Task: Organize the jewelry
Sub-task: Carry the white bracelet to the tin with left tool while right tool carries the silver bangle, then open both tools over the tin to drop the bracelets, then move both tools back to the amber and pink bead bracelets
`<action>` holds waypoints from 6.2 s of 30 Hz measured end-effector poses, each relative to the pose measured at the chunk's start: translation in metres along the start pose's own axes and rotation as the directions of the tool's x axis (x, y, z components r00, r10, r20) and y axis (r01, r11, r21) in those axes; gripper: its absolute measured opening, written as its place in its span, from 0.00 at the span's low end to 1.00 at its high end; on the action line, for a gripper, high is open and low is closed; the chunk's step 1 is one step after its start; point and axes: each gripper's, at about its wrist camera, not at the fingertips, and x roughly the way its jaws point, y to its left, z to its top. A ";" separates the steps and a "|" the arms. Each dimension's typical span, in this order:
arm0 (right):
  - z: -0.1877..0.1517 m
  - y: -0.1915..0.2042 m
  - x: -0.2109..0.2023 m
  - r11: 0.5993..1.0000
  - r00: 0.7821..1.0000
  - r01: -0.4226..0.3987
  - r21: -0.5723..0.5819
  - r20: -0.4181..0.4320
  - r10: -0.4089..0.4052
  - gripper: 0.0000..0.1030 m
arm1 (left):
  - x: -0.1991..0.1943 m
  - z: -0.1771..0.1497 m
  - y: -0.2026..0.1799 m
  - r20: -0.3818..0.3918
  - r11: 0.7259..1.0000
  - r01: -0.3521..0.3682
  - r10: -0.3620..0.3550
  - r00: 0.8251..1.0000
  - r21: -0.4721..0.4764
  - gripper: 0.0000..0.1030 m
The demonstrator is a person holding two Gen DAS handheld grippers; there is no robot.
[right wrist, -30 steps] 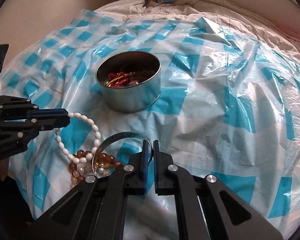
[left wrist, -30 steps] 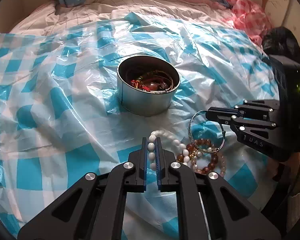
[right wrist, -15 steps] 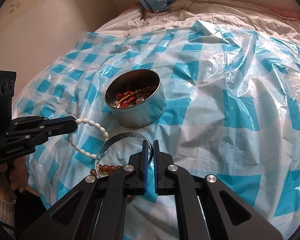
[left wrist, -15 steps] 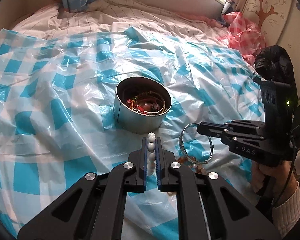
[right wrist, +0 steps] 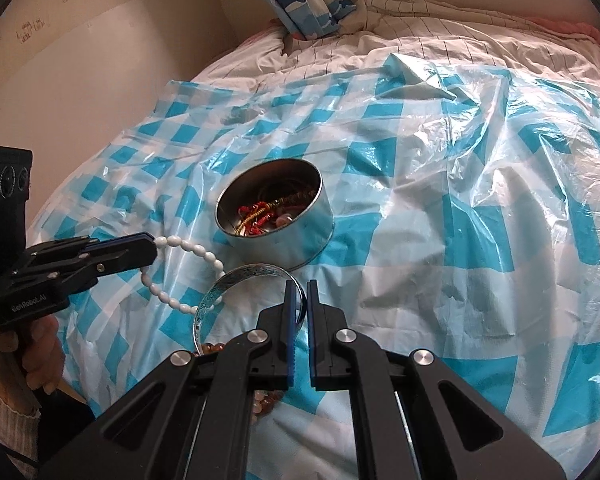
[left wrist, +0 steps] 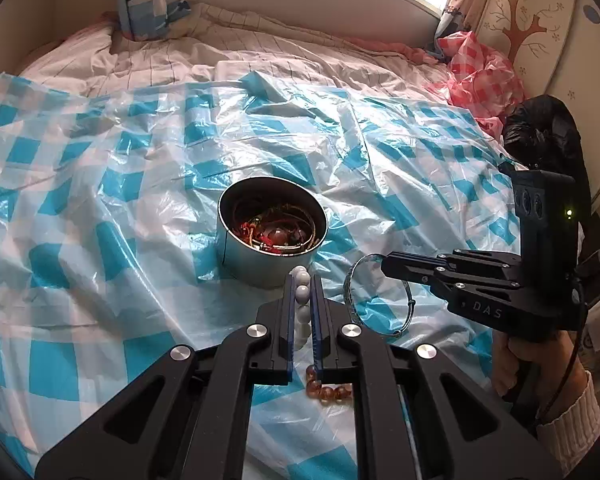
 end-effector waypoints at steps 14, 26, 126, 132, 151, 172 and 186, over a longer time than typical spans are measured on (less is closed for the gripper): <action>0.013 -0.009 -0.009 0.997 0.995 -0.054 0.057 0.083 0.049 0.07 | -0.013 0.021 -0.012 0.100 1.000 0.012 -0.013 0.995 0.006 0.06; 0.024 -0.022 -0.012 0.987 0.985 -0.103 0.124 0.149 0.085 0.06 | -0.011 0.040 -0.001 0.168 0.995 0.059 -0.046 0.985 -0.074 0.06; 0.058 0.026 0.052 0.982 0.979 0.179 -0.062 0.111 -0.171 0.34 | 0.035 0.044 0.058 0.098 0.929 -0.168 0.211 0.973 -0.331 0.47; 0.055 0.020 0.048 0.981 0.981 0.181 -0.062 0.086 -0.176 0.40 | 0.031 0.037 0.054 0.079 0.940 -0.199 0.229 0.970 -0.278 0.48; -0.025 0.034 -0.001 0.989 0.992 0.115 -0.093 -0.033 -0.118 0.45 | 0.012 -0.022 -0.014 -0.029 0.976 -0.207 0.209 0.977 0.073 0.48; -0.060 0.049 0.009 0.978 0.980 0.137 -0.160 -0.120 -0.157 0.46 | 0.041 -0.049 -0.023 -0.173 0.974 -0.171 0.196 0.965 0.151 0.49; -0.061 0.040 -0.002 0.960 0.967 0.223 -0.168 -0.085 -0.240 0.08 | 0.046 -0.051 -0.018 -0.180 0.954 -0.246 0.276 0.944 0.172 0.43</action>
